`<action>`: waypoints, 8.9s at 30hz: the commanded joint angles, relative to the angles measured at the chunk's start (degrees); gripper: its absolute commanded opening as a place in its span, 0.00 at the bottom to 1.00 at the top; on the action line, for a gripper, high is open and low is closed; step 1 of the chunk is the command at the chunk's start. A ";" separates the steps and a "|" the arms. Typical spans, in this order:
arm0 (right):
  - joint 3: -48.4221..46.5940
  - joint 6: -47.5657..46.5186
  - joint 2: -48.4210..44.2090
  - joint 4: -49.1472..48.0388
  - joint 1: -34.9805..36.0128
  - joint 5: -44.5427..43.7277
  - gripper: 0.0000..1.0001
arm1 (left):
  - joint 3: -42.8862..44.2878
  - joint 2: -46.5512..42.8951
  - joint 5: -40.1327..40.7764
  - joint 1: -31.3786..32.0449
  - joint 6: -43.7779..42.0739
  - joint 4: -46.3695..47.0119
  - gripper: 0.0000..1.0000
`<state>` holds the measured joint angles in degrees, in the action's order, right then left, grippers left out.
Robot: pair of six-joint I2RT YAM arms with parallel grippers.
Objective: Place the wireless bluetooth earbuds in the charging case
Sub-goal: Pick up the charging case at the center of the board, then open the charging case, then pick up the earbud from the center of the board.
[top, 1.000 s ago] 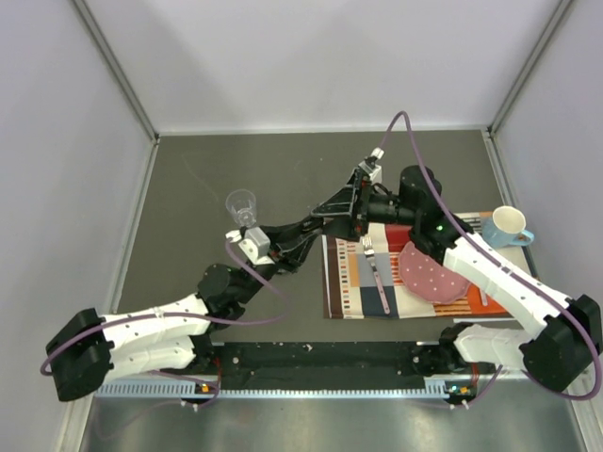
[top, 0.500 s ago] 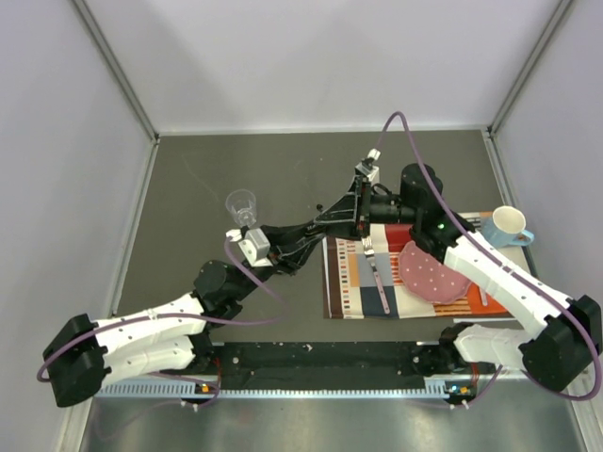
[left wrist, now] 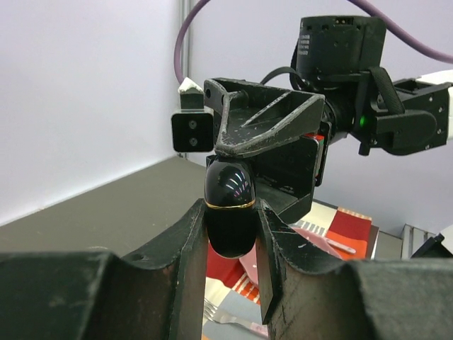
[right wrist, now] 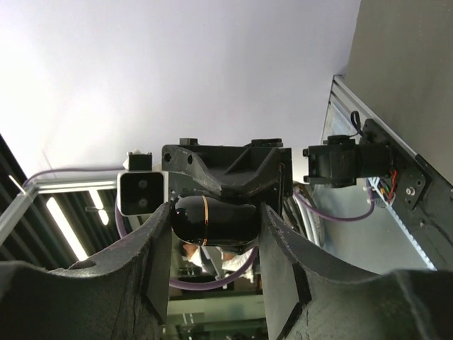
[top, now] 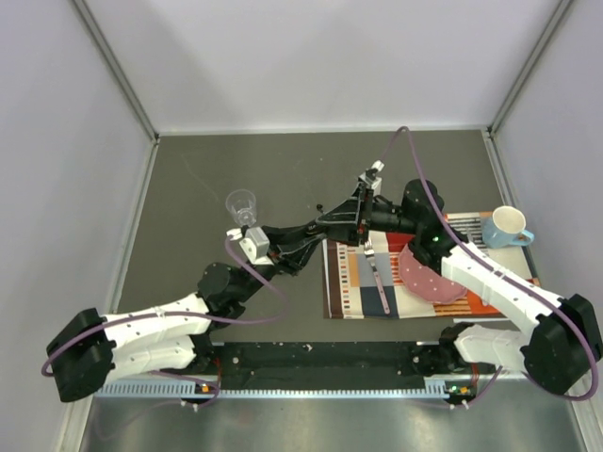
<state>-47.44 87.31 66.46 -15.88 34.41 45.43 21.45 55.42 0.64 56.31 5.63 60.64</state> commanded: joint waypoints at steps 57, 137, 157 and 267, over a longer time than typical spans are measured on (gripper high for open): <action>-5.29 -15.14 -4.49 15.25 0.22 -8.41 0.72 | -1.23 1.19 1.46 -0.33 2.28 8.35 0.00; -23.32 -46.53 -0.80 36.10 9.88 -6.33 0.84 | -7.83 -12.17 -13.04 -0.33 -5.10 8.62 0.00; -15.67 -33.34 3.59 22.56 9.80 1.06 0.24 | -8.01 -13.76 -11.72 -0.33 -7.82 5.63 0.00; -35.62 -57.86 9.04 74.42 -11.65 -52.29 0.99 | -9.33 -27.56 -5.05 -0.59 -0.80 -6.23 0.00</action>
<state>-80.38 32.49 73.76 60.95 23.07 -9.02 8.58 28.25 -3.79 55.77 5.21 57.34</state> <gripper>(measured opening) 0.987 0.330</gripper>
